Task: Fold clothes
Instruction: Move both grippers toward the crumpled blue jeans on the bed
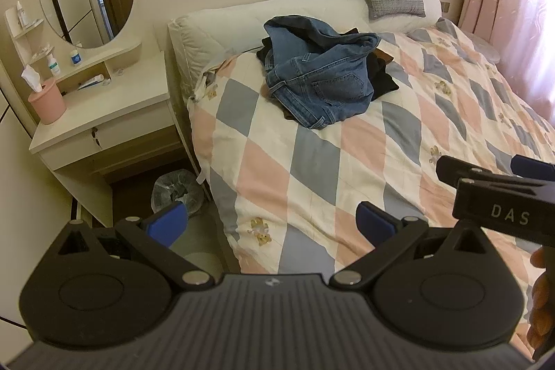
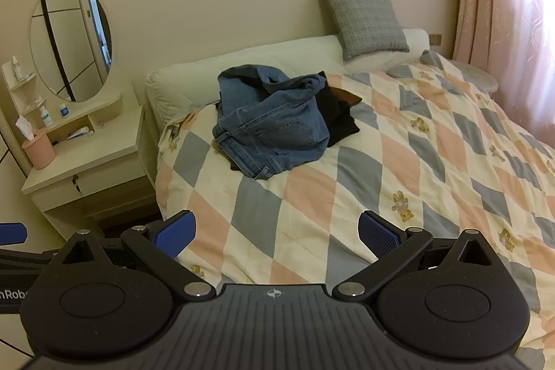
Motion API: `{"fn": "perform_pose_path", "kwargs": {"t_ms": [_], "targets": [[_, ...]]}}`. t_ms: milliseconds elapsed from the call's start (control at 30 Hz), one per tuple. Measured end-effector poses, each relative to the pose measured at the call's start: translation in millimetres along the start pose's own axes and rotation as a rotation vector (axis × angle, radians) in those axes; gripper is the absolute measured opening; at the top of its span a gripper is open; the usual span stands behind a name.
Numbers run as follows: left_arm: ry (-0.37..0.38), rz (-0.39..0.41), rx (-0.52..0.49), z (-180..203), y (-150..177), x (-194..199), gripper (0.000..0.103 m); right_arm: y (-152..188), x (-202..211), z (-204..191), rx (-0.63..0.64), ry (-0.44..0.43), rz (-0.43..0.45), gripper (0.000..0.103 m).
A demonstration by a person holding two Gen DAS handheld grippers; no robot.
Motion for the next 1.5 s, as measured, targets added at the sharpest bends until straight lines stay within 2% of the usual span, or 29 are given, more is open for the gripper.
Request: {"fn": "perform_pose_path", "kwargs": {"t_ms": [400, 833, 1500], "targets": [[0.0, -0.01, 0.02, -1.0, 0.9, -4.5, 0.102, -1.1, -1.9, 1.4, 0.002, -0.008, 0.009, 0.103], [0.036, -0.091, 0.041, 5.6, 17.5, -5.7, 0.102, 1.3, -0.2, 8.0, -0.012, -0.023, 0.018, 0.103], [0.066, -0.063, 0.021, 21.2, 18.5, 8.8, 0.102, 5.6, 11.4, 26.7, -0.031, -0.023, 0.041, 0.103]]}}
Point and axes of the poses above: each gripper's, at about its wrist camera, not at the fingertips, and x roughly against the way its jaws point, z to its right, y to its underside, the point moved 8 cm from there along -x, roughly the way its jaws point, and after that the axes turned 9 degrees about x, right-handed, at the moved point
